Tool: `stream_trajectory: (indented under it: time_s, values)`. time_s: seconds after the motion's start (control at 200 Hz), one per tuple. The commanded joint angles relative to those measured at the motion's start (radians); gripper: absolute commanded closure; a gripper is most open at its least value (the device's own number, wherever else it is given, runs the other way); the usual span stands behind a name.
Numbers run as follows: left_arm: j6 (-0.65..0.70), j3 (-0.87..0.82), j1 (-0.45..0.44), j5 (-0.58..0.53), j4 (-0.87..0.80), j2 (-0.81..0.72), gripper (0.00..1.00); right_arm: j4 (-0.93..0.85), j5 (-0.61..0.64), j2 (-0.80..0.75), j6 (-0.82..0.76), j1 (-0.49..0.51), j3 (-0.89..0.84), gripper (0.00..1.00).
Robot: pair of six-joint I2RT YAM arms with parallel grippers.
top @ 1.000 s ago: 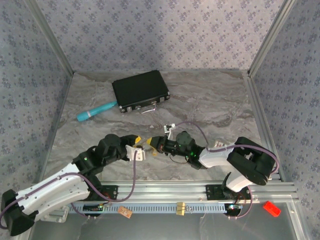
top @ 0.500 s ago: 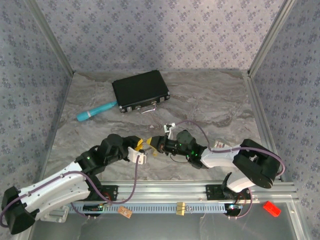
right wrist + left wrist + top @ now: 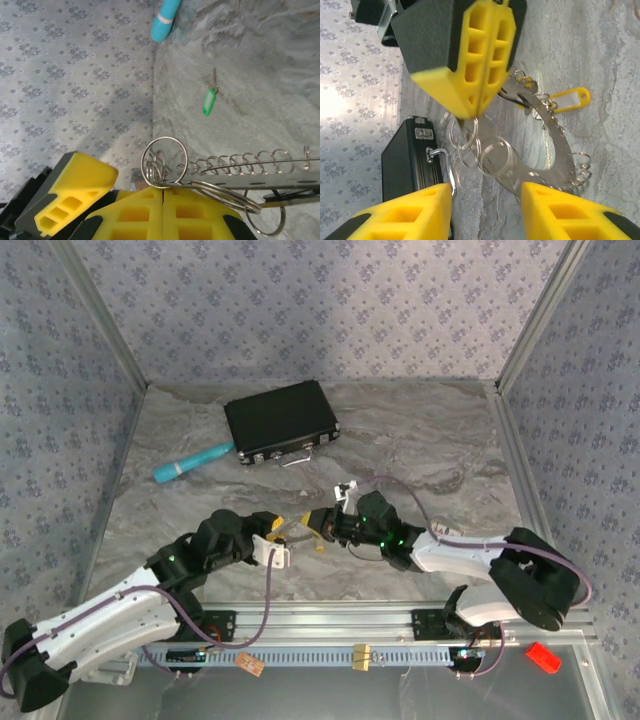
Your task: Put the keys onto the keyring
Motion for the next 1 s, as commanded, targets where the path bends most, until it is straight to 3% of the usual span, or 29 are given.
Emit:
stream_trajectory:
  time_s: [0.0,0.375,0.765,0.994]
  values:
    - [-0.093,0.034,0.011,0.008,-0.026,-0.041,0.61,-0.231,-0.087,-0.062,-0.087,-0.034,0.096,1.0]
    - [-0.163,0.005,0.046,0.021,0.137,-0.016,0.71,-0.805,-0.292,-0.095,-0.293,-0.115,0.32,1.0]
    - [0.066,-0.016,0.038,0.149,0.238,0.107,0.77,-0.852,-0.411,-0.019,-0.304,-0.138,0.399,1.0]
    - [0.092,-0.033,0.035,0.217,0.194,0.147,0.75,-0.831,-0.402,-0.004,-0.287,-0.14,0.377,1.0]
